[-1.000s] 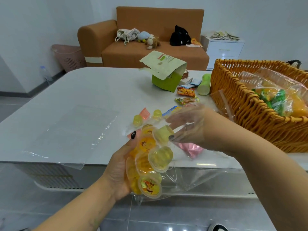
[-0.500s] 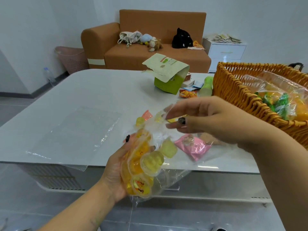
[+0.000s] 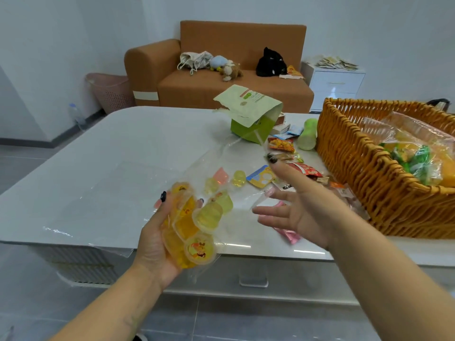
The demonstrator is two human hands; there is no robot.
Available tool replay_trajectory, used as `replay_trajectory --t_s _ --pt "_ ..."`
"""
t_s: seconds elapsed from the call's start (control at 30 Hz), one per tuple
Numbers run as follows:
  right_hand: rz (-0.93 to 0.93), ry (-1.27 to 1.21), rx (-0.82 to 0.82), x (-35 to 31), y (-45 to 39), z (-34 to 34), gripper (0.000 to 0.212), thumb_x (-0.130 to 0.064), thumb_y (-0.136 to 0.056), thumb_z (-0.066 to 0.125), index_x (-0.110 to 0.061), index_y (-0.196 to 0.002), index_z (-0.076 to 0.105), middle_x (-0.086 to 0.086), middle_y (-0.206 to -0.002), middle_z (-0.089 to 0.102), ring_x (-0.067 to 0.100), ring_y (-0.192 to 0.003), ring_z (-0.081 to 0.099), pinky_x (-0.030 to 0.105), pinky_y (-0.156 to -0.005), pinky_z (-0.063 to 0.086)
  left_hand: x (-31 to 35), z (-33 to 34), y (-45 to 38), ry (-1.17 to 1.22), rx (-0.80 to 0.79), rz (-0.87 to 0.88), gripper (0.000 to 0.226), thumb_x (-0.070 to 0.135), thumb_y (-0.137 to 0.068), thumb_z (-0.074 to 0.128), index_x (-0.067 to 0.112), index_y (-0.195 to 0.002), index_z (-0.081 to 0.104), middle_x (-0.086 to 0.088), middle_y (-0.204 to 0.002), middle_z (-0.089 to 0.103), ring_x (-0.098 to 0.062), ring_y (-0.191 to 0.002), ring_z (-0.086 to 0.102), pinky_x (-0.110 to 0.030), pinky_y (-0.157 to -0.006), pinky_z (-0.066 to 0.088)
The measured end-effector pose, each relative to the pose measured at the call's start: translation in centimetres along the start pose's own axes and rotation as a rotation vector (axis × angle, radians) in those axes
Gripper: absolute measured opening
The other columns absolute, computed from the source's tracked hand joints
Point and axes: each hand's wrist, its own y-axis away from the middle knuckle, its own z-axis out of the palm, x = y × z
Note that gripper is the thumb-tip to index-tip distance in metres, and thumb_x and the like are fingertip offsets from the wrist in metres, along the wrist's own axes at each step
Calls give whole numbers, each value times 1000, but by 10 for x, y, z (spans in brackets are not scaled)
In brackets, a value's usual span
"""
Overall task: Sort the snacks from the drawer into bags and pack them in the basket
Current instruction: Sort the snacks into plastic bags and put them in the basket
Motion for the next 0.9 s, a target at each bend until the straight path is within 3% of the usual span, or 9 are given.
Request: replay_trajectory --t_s 0.17,0.23,0.3,0.47,0.57,0.63,0.7,0.77,0.9 --pt "-69 -265 62 34 -13 31 122 -43 -51 81 -37 -152 13 10 -148 40 36 -109 63 57 -96 46 -2 2 5 -90 -9 18 33 48 -84 57 24 -77 80 -3 -90 75 -22 -78 73 -40 -72 55" --pt "-52 -266 73 40 -18 37 117 -42 -56 82 -30 -152 15 8 -141 49 33 -113 61 54 -95 47 -2 1 6 -113 -34 28 32 49 -81 58 26 -80 80 -5 -92 75 -24 -80 74 -40 -70 55" --pt "-29 -331 163 45 -26 39 101 -21 -74 80 -21 -151 15 11 -127 60 29 -109 64 46 -89 51 -2 0 7 -134 -26 40 32 49 -79 58 26 -82 80 -6 -94 75 -25 -80 73 -42 -74 53" --pt "9 -590 303 60 -32 36 58 6 -88 61 -7 -140 39 9 -90 72 18 -85 68 34 -77 54 -4 1 6 -145 -2 10 37 53 -79 60 24 -89 80 -10 -99 74 -28 -84 72 -47 -84 51" --pt "-92 -560 274 50 -32 28 35 1 -91 57 -6 -126 57 6 -93 73 16 -87 70 34 -86 51 -2 6 7 -132 -19 36 29 39 -93 54 26 -85 79 -8 -94 75 -26 -82 72 -47 -86 52" --pt "-175 -511 249 39 -29 23 30 -3 -90 60 -9 -120 62 6 -96 74 14 -88 72 33 -86 52 -2 0 3 -157 -42 54 15 32 -86 68 24 -97 74 -8 -101 73 -25 -87 72 -46 -84 53" --pt "-246 -453 223 30 -27 18 22 -6 -89 62 -12 -110 66 5 -94 75 15 -90 72 35 -93 51 -3 -10 -1 -181 -39 35 61 33 -58 91 17 -111 67 -11 -108 72 -23 -87 71 -37 -73 59" --pt "-282 -386 205 25 -26 15 16 -8 -87 63 -14 -101 68 5 -92 76 15 -92 72 42 -101 46 -3 -16 -2 -250 -38 24 95 35 -41 97 7 -124 60 -15 -113 70 -21 -83 70 -30 -65 59" --pt "-269 -303 205 20 -32 13 14 -9 -89 62 -15 -100 69 4 -88 76 14 -85 73 49 -105 41 13 -20 -4 -414 40 76 109 41 -22 99 20 -122 62 -13 -108 73 -24 -83 73 -29 -60 58"
